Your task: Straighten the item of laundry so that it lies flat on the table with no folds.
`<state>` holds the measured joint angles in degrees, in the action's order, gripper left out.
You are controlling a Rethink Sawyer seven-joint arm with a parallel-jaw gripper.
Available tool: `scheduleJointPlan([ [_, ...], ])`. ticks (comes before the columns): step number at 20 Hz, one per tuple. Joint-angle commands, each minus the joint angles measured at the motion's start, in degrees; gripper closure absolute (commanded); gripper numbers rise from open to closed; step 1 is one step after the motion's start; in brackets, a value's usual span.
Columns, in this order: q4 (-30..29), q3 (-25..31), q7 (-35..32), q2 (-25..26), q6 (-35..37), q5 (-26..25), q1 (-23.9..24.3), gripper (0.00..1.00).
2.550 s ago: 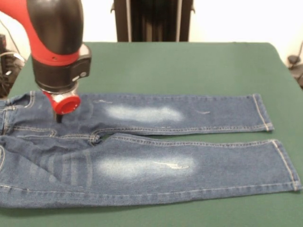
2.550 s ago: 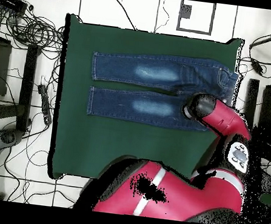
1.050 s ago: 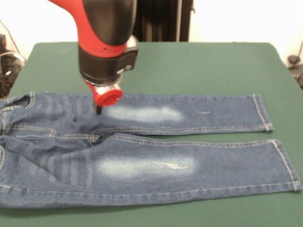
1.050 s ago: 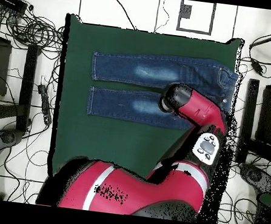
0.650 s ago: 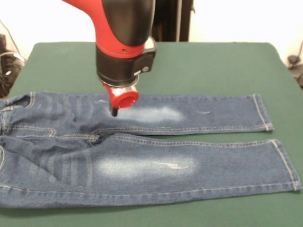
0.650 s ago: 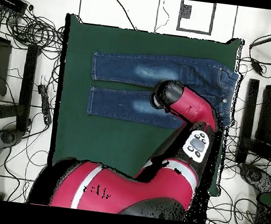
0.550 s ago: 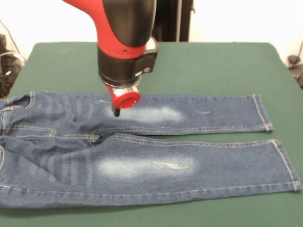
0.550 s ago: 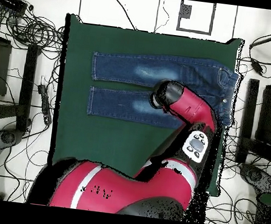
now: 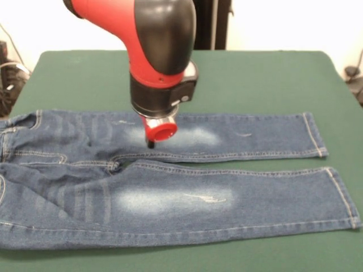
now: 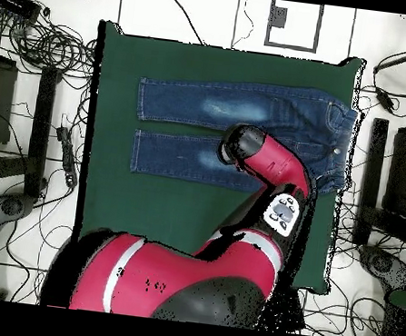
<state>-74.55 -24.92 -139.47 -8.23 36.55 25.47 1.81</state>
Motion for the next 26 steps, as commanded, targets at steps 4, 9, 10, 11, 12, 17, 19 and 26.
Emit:
scheduleJointPlan([
  [4,-2.87,10.22,-13.05,8.04,-5.42,5.04,0.21,1.00],
  [9,-1.07,10.44,-15.37,10.64,-4.78,6.94,-0.43,1.00],
  [10,-1.12,10.57,-16.81,10.68,-4.49,8.03,-0.80,1.00],
  [11,-0.78,9.96,-18.16,10.91,-3.91,8.52,-1.51,1.00],
  [12,-0.44,9.34,-19.50,11.13,-3.34,9.01,-2.22,1.00],
  [17,-0.67,7.68,-26.06,10.20,0.27,12.22,-4.98,1.00],
  [19,-1.07,7.62,-28.01,9.38,1.52,13.42,-5.63,1.00],
  [26,-2.16,7.59,-32.29,7.63,2.82,15.82,-7.11,1.00],
])
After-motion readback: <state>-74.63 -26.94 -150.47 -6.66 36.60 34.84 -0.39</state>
